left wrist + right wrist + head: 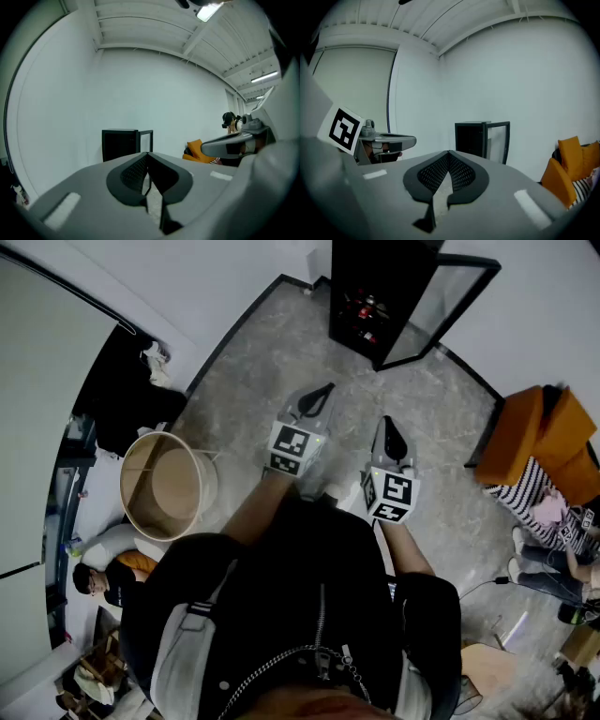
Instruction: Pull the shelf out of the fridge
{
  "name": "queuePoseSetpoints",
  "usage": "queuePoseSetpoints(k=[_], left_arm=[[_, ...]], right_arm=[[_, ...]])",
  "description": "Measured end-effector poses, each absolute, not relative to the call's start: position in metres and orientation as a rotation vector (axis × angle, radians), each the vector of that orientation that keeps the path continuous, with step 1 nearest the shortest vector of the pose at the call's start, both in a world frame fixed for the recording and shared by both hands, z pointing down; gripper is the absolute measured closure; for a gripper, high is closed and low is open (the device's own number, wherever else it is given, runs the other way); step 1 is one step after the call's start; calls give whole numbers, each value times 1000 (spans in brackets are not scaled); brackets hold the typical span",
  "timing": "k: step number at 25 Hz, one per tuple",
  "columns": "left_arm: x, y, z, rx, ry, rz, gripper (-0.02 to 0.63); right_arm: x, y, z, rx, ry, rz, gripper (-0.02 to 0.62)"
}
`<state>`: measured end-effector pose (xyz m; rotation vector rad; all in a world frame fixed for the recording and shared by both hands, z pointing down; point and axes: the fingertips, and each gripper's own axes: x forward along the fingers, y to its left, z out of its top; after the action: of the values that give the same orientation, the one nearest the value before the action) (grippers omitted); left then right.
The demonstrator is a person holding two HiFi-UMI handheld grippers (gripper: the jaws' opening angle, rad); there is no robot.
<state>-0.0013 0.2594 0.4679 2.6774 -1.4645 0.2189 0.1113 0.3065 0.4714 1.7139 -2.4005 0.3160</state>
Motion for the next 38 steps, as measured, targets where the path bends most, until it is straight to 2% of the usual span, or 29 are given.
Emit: queuePoseSetpoints(k=[11, 22, 38], left_arm=[[12, 273, 465, 2639, -1481, 227, 597], [10, 253, 476, 2644, -1417, 237, 597], [-30, 118, 473, 2692, -1332, 205, 597]], right_arm=[[119, 320, 472, 1654, -2473, 346, 594], [95, 306, 484, 1572, -2514, 419, 594], [47, 167, 465, 1653, -2475, 384, 594]])
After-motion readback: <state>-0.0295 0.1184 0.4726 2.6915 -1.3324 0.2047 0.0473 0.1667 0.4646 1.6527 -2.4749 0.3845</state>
